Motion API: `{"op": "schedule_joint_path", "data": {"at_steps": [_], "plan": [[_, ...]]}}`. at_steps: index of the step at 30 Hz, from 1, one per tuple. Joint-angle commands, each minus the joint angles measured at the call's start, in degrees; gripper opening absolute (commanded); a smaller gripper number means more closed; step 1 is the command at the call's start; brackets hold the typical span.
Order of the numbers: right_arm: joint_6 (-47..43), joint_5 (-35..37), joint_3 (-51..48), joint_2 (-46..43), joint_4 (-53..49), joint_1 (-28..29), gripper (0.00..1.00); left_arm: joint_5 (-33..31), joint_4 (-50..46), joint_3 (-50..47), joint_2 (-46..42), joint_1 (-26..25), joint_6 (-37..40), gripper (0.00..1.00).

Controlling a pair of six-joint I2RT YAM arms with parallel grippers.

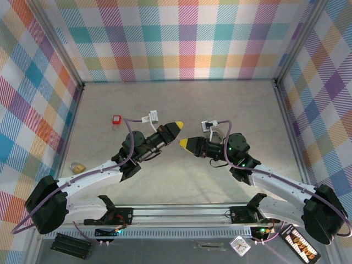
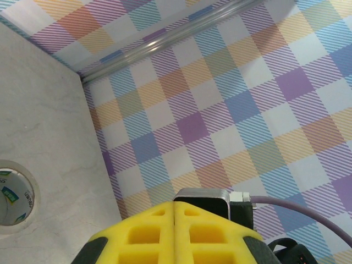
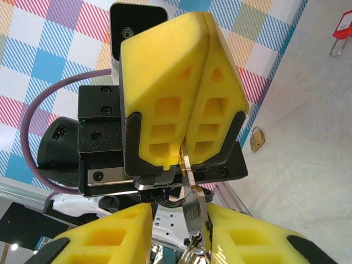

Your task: Unlock with the key

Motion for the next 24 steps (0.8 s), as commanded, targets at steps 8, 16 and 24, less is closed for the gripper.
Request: {"op": "schedule_joint_path", "data": {"at_steps": [8, 16, 24], "plan": [[0.09, 0.02, -0.45, 0.04, 2.09, 0.44, 0.22, -1.35, 3.95, -1.55, -0.21, -0.05, 1.11, 0.0], [0.06, -0.22, -0.01, 0.91, 2.33, 0.59, 0.18, -1.42, 5.55, -1.91, 0.8, -0.26, 0.92, 0.0], [-0.05, -0.55, 0.25, 1.28, 2.27, 0.68, 0.09, -1.42, 5.91, -2.34, 1.47, -0.66, 1.1, 0.0]]}}
